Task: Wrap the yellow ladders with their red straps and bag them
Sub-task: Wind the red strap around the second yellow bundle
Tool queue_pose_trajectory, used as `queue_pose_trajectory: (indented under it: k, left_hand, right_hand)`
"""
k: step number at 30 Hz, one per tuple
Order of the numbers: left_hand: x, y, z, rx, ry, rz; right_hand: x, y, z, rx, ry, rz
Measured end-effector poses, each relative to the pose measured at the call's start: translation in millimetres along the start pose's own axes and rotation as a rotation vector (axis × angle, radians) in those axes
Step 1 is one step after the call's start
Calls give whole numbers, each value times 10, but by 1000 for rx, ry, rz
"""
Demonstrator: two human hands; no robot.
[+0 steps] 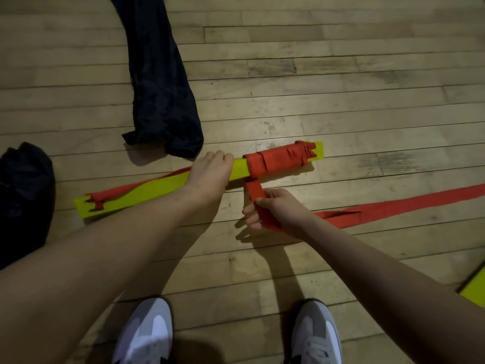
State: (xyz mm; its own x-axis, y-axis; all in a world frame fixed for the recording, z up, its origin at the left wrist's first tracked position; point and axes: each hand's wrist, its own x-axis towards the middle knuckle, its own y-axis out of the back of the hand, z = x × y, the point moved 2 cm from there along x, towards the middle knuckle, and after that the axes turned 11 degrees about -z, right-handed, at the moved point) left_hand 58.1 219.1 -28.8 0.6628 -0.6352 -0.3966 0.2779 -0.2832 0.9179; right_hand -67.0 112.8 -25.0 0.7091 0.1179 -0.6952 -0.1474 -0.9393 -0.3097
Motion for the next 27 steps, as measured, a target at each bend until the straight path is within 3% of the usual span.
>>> queue_pose_trajectory:
  k: [6,9,12,15,19,22,27]
  left_hand:
    - [107,38,59,136,21,67]
    - [-26,-74,137,251,-38,159]
    - [-153,-233,222,277,-118,145]
    - [-238,-269,207,149,-100,139]
    - [-298,-286,141,-39,-162,16]
    - [-324,-328,129,-65,-137,-63]
    - [-317,-289,130,-34,-75,-41]
  right_hand:
    - [25,53,-46,13,26,-7]
    - [61,41,-41,72,30,30]
    - [87,53,7,103,17,61]
    - [90,36,38,95,1,59]
    - [53,2,86,86,-25,54]
    - [-5,-32,150,78,-50,39]
    - [-17,-25,205,49,-65,69]
